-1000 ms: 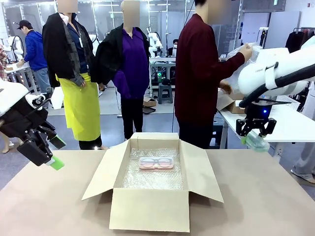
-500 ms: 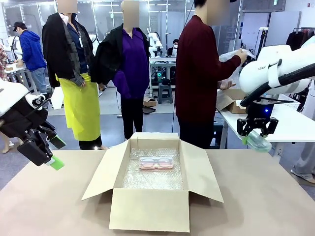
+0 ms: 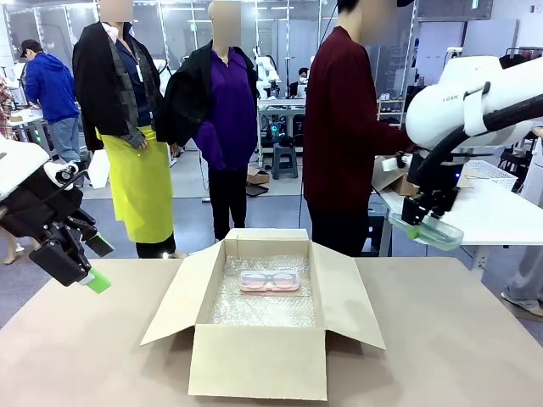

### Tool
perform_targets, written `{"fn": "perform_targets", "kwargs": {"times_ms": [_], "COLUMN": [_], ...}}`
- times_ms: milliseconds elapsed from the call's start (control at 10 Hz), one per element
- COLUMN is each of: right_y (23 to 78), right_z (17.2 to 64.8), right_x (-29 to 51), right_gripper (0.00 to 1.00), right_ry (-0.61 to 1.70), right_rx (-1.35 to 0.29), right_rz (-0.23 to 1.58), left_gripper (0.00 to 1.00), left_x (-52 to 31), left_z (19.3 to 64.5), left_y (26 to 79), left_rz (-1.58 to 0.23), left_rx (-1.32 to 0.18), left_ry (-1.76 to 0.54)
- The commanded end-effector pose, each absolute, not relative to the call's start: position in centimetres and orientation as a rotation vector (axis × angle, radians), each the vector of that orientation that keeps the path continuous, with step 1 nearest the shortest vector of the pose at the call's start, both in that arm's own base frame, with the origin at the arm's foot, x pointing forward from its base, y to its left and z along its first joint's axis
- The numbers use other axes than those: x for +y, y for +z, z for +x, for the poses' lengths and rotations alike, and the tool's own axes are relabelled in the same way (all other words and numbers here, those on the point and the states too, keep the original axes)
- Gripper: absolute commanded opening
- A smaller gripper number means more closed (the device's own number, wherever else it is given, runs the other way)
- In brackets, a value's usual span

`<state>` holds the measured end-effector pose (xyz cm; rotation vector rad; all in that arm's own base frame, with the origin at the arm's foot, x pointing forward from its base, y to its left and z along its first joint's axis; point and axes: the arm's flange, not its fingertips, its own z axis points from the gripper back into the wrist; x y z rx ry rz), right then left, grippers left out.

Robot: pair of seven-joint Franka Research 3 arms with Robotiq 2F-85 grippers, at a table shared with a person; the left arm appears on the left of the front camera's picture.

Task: Pack the glasses set securely to prepare it for shipping.
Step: Put the Glasses case from the right side of the table into the Package Box.

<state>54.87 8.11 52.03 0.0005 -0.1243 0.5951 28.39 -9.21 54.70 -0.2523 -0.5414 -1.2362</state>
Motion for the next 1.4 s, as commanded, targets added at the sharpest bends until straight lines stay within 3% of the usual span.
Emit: {"fn": "perform_targets", "kwargs": {"times_ms": [0, 500, 1300], "right_y": [52.0, 52.0, 48.0], "right_z": [52.5, 49.3, 52.3], "right_x": [9.6, 22.2, 38.5], "right_gripper": [0.64, 0.64, 0.64], "right_ry": [0.961, 1.311, 1.381], "right_rx": [-0.147, -0.114, -0.056], "right_rz": [0.09, 0.055, 0.055], "left_gripper": [1.0, 1.0, 1.0], "left_x": [-9.0, -9.0, -9.0], "left_z": [28.4, 28.4, 28.4], "left_y": [54.7, 54.7, 54.7], "left_rz": [-0.25, -0.25, -0.25], "left_rx": [-0.545, -0.545, -0.545], "left_ry": [-1.254, -1.254, -1.254]}}
